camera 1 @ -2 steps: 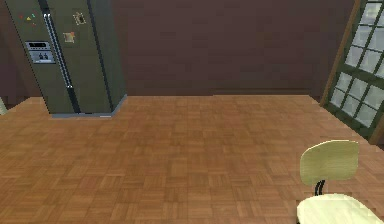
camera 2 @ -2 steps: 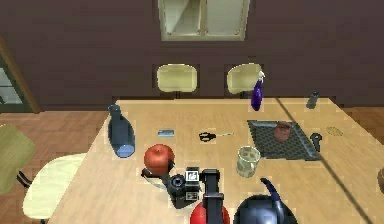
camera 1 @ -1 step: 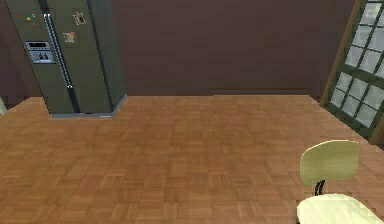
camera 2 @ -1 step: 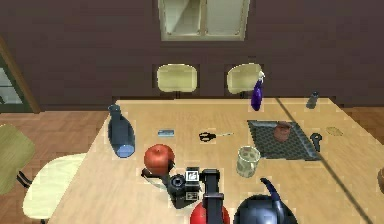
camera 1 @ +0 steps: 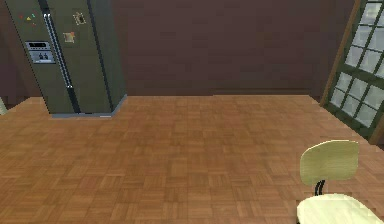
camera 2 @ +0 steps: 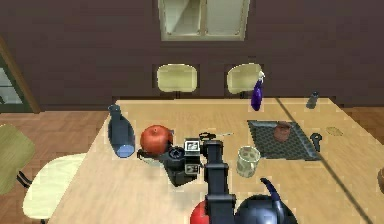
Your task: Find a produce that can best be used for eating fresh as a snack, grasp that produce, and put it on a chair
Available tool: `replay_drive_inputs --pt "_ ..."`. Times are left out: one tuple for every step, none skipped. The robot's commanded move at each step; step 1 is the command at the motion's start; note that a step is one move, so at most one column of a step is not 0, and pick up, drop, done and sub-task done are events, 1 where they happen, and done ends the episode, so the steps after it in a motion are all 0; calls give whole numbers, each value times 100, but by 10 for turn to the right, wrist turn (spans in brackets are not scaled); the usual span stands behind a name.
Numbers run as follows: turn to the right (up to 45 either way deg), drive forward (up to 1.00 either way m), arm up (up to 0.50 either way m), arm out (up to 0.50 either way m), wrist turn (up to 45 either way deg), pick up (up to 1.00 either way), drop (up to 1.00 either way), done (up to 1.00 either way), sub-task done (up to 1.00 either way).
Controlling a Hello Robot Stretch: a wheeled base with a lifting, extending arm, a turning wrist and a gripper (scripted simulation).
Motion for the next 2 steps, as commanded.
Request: replay_drive_inputs --pt "0 0 18 0 0 0 0 0 0" --pt "0 0 0 0 -450 0 0 0 0"
